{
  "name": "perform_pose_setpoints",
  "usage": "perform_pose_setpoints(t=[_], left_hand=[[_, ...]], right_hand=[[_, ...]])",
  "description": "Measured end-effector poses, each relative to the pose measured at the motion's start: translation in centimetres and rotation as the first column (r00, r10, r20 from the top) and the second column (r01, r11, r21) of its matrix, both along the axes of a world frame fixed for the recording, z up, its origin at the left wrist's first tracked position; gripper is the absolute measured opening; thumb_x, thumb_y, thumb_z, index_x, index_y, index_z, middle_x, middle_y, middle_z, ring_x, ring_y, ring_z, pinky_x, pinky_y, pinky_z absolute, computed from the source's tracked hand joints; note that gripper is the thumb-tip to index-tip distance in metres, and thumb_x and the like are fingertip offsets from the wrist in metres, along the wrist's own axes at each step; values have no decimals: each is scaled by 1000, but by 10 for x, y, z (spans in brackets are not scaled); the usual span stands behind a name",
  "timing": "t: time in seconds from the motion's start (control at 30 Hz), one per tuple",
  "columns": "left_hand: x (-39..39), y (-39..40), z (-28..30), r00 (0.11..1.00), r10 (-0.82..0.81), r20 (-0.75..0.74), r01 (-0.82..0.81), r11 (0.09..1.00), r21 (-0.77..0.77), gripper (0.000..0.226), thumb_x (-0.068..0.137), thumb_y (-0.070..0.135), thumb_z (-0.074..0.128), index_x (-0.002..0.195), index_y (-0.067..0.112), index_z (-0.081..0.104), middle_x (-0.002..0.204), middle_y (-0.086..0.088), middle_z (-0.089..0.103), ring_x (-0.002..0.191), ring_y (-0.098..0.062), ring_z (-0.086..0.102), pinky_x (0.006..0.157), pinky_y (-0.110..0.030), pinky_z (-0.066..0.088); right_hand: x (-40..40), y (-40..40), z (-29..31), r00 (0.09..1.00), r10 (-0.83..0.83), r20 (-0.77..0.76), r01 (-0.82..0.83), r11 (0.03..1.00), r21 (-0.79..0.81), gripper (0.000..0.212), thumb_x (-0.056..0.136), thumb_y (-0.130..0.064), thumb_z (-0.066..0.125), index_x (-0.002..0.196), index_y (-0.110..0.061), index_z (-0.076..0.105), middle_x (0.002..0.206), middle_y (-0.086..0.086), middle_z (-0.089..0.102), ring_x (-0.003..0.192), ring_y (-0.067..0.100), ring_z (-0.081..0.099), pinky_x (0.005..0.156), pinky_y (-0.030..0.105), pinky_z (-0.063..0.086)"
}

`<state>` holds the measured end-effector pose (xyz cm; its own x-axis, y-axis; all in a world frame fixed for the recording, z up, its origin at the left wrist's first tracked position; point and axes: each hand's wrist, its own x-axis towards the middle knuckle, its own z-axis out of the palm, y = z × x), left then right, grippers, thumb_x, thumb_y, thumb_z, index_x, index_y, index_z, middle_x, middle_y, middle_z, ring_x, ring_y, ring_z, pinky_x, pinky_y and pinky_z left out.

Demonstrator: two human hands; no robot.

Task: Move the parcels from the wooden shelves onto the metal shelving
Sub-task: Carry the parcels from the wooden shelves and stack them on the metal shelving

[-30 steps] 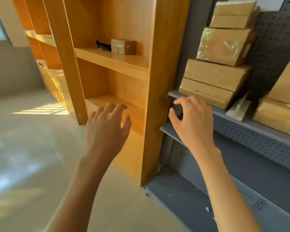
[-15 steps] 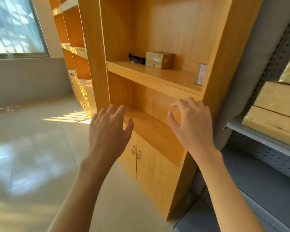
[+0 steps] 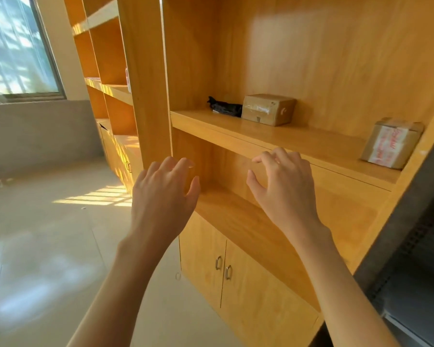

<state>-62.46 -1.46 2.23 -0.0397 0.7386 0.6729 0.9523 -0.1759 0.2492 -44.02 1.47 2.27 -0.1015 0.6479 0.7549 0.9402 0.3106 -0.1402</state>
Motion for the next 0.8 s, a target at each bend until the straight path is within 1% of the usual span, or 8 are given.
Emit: perform_pose_setpoints(t=[0.13,0.27,0.37,0.43,0.53,0.57,0.67,0.8], left_hand=[[-50,53,2,999,-52,12,52,999,12,31,90,32,61,113,12,67,114,-8,68,102,-31,64,84,-45,50],[-102,104,5,994,-106,-21,107,994,29,29,88,30,63,110,12,68,110,-8,69,98,-31,65,81,-44,51],[-126,140,9,989,-147,-34,148,988,51,28,87,30,64,109,12,68,107,-8,69,94,-30,66,80,-44,51],[-135,163,10,983,-181,-35,184,980,77,28,87,31,63,107,12,69,104,-8,70,91,-30,67,79,-44,52],[-142,196,11,972,-233,-39,236,967,93,34,89,36,53,108,13,69,100,-6,70,89,-28,67,78,-42,52],[-143,208,11,969,-244,-41,246,965,94,34,89,36,53,107,13,69,99,-6,70,89,-27,67,77,-41,52],[-142,244,9,960,-278,-27,280,955,95,28,88,31,62,107,12,69,100,-7,70,90,-29,67,78,-42,52],[-131,291,9,945,-325,-34,327,940,98,27,89,31,61,108,14,68,104,-6,70,91,-28,66,80,-42,52]], right_hand=[[-43,41,-4,998,-68,-4,68,997,33,22,88,-27,65,101,-10,69,97,9,67,93,29,60,79,38,46],[-90,78,-6,991,-130,-14,130,991,31,19,86,-26,67,98,-11,69,94,7,66,89,28,60,78,37,45],[-114,105,-4,984,-177,6,177,984,29,19,86,-27,67,98,-11,70,94,7,66,89,27,60,77,37,45],[-123,121,-3,978,-205,27,205,979,13,20,87,-27,66,99,-12,70,96,6,66,91,27,59,78,37,45],[-130,144,-3,967,-251,37,251,968,15,19,86,-26,68,97,-12,70,94,6,67,90,28,60,77,37,46],[-130,152,-3,963,-266,42,266,964,21,18,85,-25,69,96,-12,70,94,6,67,89,28,60,76,37,46],[-125,180,-4,950,-308,52,307,951,27,18,84,-26,69,96,-12,70,93,5,65,86,27,58,75,37,45],[-111,220,-6,937,-347,39,346,938,32,19,85,-27,67,97,-13,69,93,4,64,86,28,57,74,38,43]])
